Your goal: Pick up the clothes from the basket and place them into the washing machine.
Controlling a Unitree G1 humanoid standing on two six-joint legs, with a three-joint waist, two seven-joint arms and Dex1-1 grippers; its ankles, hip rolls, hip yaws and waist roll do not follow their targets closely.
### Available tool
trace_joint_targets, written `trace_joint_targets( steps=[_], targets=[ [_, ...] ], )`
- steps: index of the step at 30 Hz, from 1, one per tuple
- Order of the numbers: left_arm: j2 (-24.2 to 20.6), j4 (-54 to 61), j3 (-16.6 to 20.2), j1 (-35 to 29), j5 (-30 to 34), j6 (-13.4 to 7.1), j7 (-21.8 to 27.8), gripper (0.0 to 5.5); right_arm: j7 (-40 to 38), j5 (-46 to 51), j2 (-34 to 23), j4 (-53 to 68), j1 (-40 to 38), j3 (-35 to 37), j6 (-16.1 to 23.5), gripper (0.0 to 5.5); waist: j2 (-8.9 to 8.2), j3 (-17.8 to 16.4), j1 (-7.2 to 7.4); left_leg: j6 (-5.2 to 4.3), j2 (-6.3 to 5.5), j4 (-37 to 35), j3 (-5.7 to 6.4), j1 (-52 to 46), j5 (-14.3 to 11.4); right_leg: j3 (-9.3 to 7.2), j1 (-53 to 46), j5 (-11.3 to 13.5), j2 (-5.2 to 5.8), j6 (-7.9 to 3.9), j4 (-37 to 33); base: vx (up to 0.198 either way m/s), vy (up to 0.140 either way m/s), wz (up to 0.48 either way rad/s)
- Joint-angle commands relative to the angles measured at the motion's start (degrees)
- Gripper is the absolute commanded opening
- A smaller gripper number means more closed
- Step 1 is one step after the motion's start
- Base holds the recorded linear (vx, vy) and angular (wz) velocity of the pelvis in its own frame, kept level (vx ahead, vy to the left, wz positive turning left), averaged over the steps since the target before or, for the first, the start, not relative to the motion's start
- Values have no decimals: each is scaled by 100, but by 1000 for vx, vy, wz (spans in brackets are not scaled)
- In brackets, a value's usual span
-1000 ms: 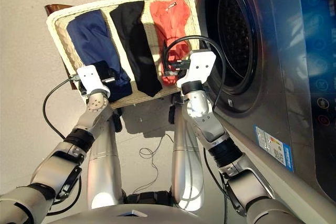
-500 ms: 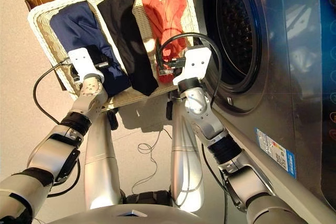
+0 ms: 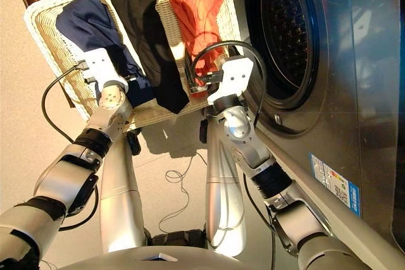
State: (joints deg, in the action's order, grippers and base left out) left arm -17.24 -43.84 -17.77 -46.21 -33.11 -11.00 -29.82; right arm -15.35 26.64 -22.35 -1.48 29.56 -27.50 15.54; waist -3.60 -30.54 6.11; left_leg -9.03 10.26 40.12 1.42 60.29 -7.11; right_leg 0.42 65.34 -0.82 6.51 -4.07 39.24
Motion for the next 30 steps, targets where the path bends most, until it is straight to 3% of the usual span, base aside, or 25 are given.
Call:
trace_joint_targets(
  steps=[1,2,3,5,7,8,10,15,18,21,26,30],
  targets=[
    [-304,1217,-78,459,886,-436,-401,0,-144,-520,-265,797,-177,171,315,550,-21,75,-142,354,-223,-258,-179,66,172,31,-132,-525,96,-209,93,-95,-13,19],
    [-302,1235,-75,475,896,-426,-409,0,-144,-520,-264,797,-182,168,315,550,-22,75,-140,354,-223,-264,-180,56,174,31,-141,-524,96,-209,88,0,0,0],
    [-395,1890,-85,805,1499,-531,-475,0,-140,-364,-312,744,-183,284,389,550,-16,75,-186,379,-281,-416,-188,-14,233,27,-220,-474,74,-197,-35,0,0,0],
    [-423,2188,-85,1040,1686,-549,-409,0,-46,-217,-376,745,-216,341,407,550,-19,75,-205,391,-311,-532,-198,-93,274,6,-318,-442,79,-195,-157,0,0,0],
    [-617,3057,-228,1466,2416,-604,-245,0,41,-141,-587,905,-189,529,454,550,2,75,-259,407,-352,-843,-238,-321,366,-13,-549,-370,110,-206,-412,0,0,0],
    [-617,3070,-229,1480,2421,-596,-247,0,41,-142,-587,912,-200,530,451,550,1,75,-261,407,-352,-856,-240,-337,371,-14,-563,-367,110,-207,-423,0,0,0],
    [-909,3809,-518,1678,3073,-603,-62,0,78,341,-615,948,-174,610,591,550,74,75,-334,412,-402,-1139,-294,-629,448,6,-854,-276,128,-233,-700,0,0,0],
    [-1562,4914,-767,1864,3614,-662,248,0,503,1003,-888,1141,-40,239,454,550,70,75,-407,394,-434,-1523,-353,-1014,569,-7,-1258,-159,126,-278,-1119,0,0,0],
    [-2204,5617,-1514,1395,4388,-573,561,0,1122,2546,-1493,1563,472,-434,405,550,43,75,-456,385,-449,-1664,-331,-1180,636,-46,-1477,-113,155,-315,-1294,7,-18,-6],
    [-2604,5795,-2123,887,4876,-556,673,0,1439,3193,-2008,1913,1125,-1086,264,550,42,75,-486,368,-450,-1621,-322,-1171,631,-41,-1487,-112,190,-334,-1277,0,0,0],
    [-2599,5744,-2957,177,5166,-645,611,0,1558,3464,-2271,1984,2277,-2019,189,550,80,75,-535,348,-439,-1541,-308,-1077,631,-46,-1403,-136,209,-335,-1196,0,0,0],
    [-2549,5820,-3164,-122,5310,-644,539,0,1514,3439,-2113,1821,2758,-2405,78,550,120,75,-565,342,-433,-1497,-312,-1007,625,-53,-1353,-136,220,-336,-1178,0,0,0]
  ],
)
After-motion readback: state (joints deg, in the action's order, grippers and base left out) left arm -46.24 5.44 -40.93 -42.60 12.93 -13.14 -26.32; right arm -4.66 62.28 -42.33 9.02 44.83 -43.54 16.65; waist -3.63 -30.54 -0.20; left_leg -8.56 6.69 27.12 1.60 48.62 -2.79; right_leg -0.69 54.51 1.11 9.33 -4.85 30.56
